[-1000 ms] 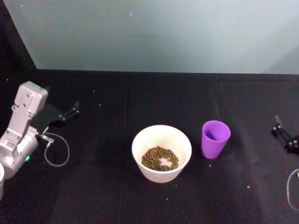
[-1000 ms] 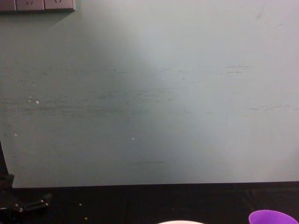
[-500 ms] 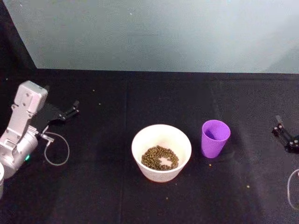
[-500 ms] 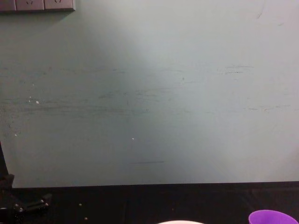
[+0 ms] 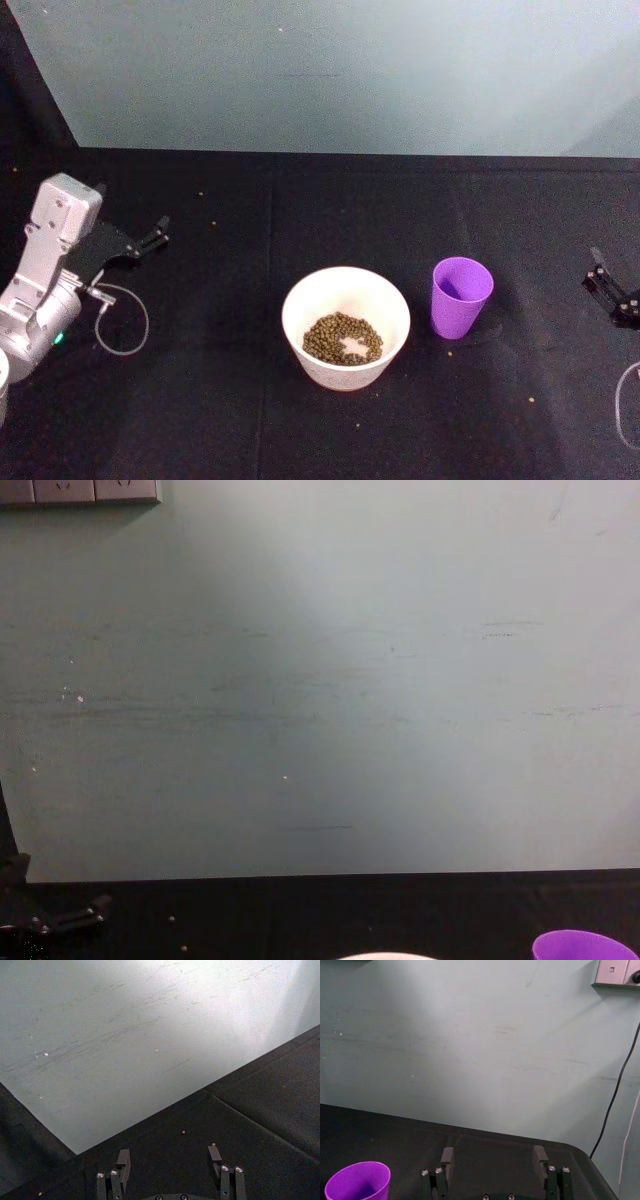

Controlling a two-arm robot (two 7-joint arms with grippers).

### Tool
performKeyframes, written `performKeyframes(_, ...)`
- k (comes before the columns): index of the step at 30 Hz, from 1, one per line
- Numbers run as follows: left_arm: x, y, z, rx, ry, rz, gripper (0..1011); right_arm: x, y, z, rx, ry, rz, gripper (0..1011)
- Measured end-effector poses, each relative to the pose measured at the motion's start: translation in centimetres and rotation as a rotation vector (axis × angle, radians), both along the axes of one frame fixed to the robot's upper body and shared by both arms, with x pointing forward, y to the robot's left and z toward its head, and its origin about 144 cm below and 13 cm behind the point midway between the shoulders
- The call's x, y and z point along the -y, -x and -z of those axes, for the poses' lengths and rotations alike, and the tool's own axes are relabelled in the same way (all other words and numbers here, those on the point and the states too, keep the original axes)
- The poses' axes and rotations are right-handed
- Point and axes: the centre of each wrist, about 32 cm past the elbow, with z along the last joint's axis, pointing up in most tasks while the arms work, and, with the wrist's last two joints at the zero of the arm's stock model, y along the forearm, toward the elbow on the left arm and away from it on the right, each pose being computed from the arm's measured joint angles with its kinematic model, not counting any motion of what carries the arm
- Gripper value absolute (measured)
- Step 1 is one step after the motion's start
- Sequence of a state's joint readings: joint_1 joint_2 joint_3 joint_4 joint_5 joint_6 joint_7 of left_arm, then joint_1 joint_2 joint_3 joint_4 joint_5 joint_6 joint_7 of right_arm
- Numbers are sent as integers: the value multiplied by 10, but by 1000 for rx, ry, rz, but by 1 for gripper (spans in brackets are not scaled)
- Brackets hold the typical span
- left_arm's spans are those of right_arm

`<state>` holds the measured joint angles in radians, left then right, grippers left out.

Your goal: Pick up the cup and pour the mung beans from the cup into the bowl.

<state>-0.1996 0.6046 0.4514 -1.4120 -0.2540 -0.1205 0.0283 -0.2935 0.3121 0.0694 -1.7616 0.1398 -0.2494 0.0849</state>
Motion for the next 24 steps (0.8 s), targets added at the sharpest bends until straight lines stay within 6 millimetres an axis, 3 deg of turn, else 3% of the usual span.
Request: performKeyframes(24,0,0,0,0,0,0,1011,0,0,0,1,0,0,1003)
